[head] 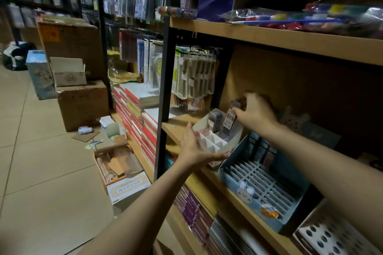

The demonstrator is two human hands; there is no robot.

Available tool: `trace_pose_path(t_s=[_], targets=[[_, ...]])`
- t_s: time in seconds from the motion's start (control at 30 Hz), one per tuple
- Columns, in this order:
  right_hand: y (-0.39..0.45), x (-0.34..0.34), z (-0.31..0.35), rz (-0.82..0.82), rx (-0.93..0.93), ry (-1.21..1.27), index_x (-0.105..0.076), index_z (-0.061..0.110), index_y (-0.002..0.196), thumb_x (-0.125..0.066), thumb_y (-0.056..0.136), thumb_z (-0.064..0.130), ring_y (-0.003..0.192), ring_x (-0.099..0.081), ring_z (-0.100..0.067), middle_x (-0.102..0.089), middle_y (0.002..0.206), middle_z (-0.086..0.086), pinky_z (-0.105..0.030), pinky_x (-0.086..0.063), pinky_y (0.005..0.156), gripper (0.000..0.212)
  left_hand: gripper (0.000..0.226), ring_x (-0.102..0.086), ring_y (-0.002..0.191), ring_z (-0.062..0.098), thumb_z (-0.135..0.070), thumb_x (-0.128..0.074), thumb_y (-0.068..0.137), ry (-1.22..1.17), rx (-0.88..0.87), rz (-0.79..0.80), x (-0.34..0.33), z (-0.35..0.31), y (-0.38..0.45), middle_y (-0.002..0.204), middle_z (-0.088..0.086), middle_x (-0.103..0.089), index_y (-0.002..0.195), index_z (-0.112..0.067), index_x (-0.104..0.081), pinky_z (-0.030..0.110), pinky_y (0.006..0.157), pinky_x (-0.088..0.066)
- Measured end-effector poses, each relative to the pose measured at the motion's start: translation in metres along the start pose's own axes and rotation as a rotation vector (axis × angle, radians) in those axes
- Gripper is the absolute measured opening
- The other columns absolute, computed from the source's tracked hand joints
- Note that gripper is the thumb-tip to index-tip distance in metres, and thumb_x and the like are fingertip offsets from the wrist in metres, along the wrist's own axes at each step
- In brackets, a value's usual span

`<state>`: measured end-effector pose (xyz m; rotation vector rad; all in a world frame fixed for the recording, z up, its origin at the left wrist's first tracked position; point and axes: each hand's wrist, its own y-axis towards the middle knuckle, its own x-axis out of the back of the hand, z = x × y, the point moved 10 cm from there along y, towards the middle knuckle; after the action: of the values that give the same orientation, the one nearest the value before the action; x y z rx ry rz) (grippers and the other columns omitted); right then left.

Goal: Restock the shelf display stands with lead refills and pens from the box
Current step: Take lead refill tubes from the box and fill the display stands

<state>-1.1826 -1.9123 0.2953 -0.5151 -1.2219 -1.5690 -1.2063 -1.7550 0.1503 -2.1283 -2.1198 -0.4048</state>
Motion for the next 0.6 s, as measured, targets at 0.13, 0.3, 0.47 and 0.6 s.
trace_pose_path(t_s=[0.13,0.3,0.47,0.6], targets=[[0.007,-0.015,-0.002,-0.001,0.03,-0.036,-0.06,0.016,0.091,-0.071,0.087,0.022,0.074,-0.054,-0.012,-0.055,0.077,0.008,-0.022,-0.037,0.059,0.012,0.131,-0.037,0.136,0.025,-0.029,-0.095,0.049,-0.01,-0.01,-0.013,0.0,0.014,0.005,0.148,0.005,-0.032,0.15,-0.024,-0.012,0.047,0.111,-0.039],[0.006,-0.016,0.007,-0.048,0.086,-0.006,-0.057,0.026,0.083,-0.074,0.083,0.02,0.069,-0.056,-0.01,-0.055,0.072,0.012,-0.022,-0.041,0.062,0.018,0.123,-0.038,0.133,0.023,-0.025,-0.093,0.052,-0.01,-0.032,-0.057,0.002,0.017,0.005,0.145,0.004,-0.034,0.149,-0.018,-0.018,0.045,0.108,-0.041],[0.004,-0.028,0.0,-0.036,0.076,-0.064,-0.061,0.02,0.083,-0.076,0.081,0.02,0.063,-0.057,-0.01,-0.059,0.069,0.007,-0.021,-0.038,0.054,0.015,0.121,-0.04,0.132,0.024,-0.023,-0.094,0.051,-0.009,-0.017,-0.055,0.003,0.017,0.006,0.143,0.004,-0.035,0.148,-0.016,-0.021,0.044,0.108,-0.042],[0.001,-0.041,-0.011,-0.026,0.073,-0.154,-0.052,0.03,0.071,-0.079,0.08,0.019,0.058,-0.045,0.004,-0.046,0.066,0.015,-0.014,-0.028,0.045,0.031,0.121,-0.041,0.129,0.021,-0.026,-0.095,0.047,-0.002,0.006,-0.06,0.003,0.019,0.007,0.14,0.0,-0.037,0.146,-0.019,-0.024,0.044,0.108,-0.043]])
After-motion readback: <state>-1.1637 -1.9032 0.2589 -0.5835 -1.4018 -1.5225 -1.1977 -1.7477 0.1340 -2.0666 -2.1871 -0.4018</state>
